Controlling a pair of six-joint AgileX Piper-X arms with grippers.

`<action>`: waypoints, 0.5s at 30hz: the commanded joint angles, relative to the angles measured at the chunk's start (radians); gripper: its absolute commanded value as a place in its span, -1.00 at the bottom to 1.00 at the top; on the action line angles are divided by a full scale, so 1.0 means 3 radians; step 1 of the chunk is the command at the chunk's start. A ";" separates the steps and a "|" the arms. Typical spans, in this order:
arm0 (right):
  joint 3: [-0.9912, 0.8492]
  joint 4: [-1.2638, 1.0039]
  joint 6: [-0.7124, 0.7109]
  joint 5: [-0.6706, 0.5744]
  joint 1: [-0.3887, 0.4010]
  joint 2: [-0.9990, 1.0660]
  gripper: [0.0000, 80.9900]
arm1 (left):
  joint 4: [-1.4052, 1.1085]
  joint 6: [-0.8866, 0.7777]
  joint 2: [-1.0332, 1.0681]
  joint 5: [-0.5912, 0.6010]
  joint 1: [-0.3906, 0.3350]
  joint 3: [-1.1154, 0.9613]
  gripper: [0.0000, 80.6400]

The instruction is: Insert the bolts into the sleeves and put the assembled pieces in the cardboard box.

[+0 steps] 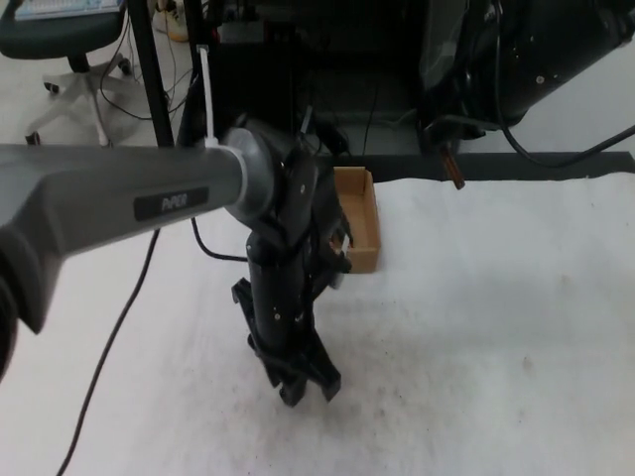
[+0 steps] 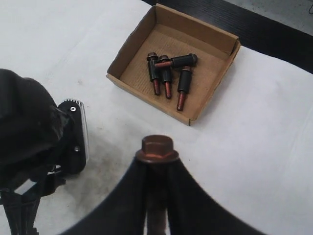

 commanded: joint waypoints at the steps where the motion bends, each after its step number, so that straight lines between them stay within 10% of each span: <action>1: -0.0018 -0.0016 0.0002 -0.0055 -0.0019 -0.0050 -0.98 | -0.0018 0.0017 -0.0011 -0.0166 -0.0018 -0.0037 -0.19; 15: -0.0018 -0.0016 0.0002 -0.0055 -0.0019 -0.0050 -0.98 | -0.0201 -0.0051 -0.0011 -0.0052 -0.0018 -0.0019 -0.19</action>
